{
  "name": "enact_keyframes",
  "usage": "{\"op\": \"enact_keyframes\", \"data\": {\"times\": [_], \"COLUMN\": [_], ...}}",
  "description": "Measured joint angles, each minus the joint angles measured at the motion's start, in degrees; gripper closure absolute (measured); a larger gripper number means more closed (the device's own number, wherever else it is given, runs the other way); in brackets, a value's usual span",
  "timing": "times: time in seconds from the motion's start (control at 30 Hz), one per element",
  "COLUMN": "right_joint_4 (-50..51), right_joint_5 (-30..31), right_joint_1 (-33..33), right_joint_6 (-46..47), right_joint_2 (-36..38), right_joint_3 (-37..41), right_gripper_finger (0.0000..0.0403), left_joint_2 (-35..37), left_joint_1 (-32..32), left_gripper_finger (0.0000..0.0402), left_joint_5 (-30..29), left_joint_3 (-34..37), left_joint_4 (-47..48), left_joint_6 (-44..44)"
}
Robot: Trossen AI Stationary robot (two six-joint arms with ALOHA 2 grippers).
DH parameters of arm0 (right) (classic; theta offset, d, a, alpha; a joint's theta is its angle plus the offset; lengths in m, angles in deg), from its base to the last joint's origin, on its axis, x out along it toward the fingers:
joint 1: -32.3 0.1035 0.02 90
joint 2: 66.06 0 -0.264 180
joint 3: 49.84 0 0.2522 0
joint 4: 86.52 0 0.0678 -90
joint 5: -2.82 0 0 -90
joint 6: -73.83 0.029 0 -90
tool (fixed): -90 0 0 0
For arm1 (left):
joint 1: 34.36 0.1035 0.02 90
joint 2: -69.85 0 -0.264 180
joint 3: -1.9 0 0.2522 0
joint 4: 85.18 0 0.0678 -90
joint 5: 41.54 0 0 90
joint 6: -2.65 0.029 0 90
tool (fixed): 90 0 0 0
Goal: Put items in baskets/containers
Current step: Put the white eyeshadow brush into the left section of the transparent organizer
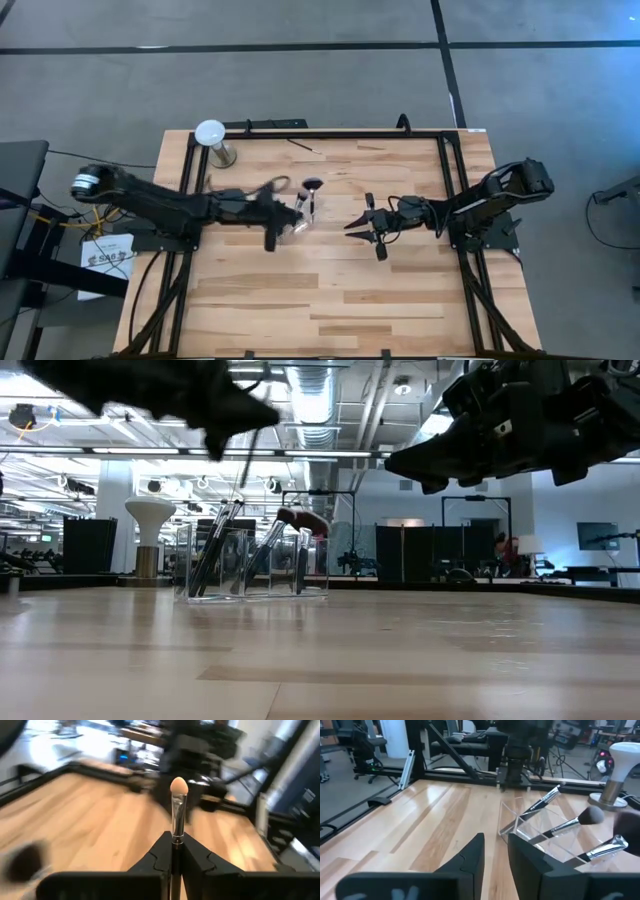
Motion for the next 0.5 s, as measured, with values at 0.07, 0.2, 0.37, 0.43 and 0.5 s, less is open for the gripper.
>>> {"op": "enact_keyframes", "data": {"times": [0.07,0.2,0.37,0.43,0.5], "right_joint_4": [0.02,0.02,0.72,1.22,1.53], "right_joint_5": [0.07,0.11,0.07,0.07,0.07], "right_joint_1": [-0.23,-0.99,-1.89,-1.9,-1.88], "right_joint_6": [0.0,0.19,1.51,1.51,1.52], "right_joint_2": [0.0,0.0,0.02,0.02,0.02], "right_joint_3": [0.0,0.0,0.0,0.0,0.0], "right_gripper_finger": [0.0327,0.0328,0.0328,0.0328,0.0328], "left_joint_2": [4.62,10.73,12.38,11.8,11.13], "left_joint_1": [0.35,0.36,0.55,1.38,2.4], "left_gripper_finger": [0.038,0.0382,0.0376,0.0374,0.0375], "left_joint_5": [-3.71,-9.42,-9.77,-10.16,-10.4], "left_joint_3": [4.07,9.45,12.14,12.23,12.23], "left_joint_4": [0.01,0.0,0.82,1.71,2.03], "left_joint_6": [-2.76,-4.98,-5.05,-5.77,-6.74]}}
